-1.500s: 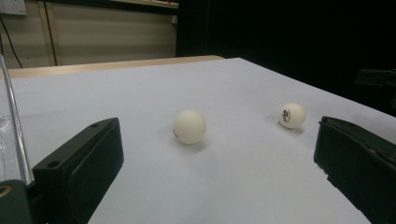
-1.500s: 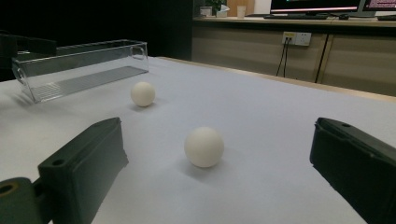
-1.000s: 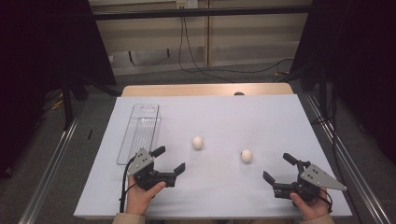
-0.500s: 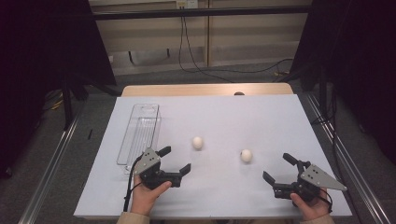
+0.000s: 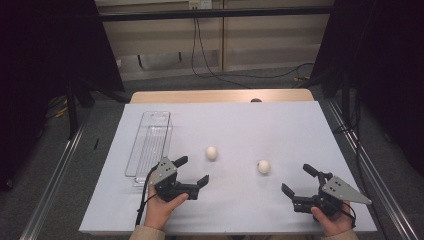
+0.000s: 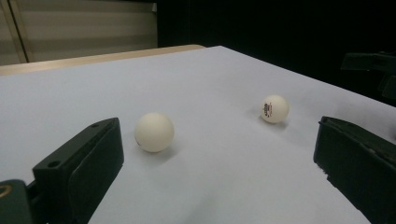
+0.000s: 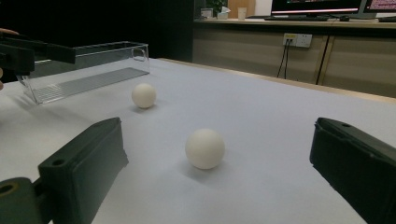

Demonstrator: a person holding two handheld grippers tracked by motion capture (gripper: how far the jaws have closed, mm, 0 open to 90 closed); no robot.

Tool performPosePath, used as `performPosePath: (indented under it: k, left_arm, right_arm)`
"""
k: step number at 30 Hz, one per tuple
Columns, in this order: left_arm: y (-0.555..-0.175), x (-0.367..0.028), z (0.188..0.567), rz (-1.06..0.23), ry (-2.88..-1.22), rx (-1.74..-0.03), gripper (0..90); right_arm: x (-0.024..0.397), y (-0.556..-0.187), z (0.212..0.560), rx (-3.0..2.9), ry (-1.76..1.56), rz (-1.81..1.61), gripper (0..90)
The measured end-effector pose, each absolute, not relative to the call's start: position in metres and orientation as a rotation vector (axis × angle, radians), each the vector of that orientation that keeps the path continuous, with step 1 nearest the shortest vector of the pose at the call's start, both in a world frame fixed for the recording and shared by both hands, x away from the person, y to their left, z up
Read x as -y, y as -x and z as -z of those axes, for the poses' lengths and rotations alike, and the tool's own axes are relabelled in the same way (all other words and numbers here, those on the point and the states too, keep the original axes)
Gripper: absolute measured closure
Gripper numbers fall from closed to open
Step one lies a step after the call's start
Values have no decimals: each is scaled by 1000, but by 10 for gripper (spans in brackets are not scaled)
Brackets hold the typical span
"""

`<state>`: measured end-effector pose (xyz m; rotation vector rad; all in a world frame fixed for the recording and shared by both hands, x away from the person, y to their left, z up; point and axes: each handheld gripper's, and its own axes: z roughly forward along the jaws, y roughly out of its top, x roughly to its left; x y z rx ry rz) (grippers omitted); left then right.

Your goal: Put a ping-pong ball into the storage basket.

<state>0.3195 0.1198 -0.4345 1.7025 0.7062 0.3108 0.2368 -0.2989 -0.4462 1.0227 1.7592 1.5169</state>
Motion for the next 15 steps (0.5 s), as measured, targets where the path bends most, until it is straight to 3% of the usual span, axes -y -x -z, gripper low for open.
performPosePath:
  k: [15]
  left_arm:
    - [-324, -108, 435, -303, -1716, -691, 18]
  right_arm:
    - [299, -237, 446, -1760, -1021, -1518, 25]
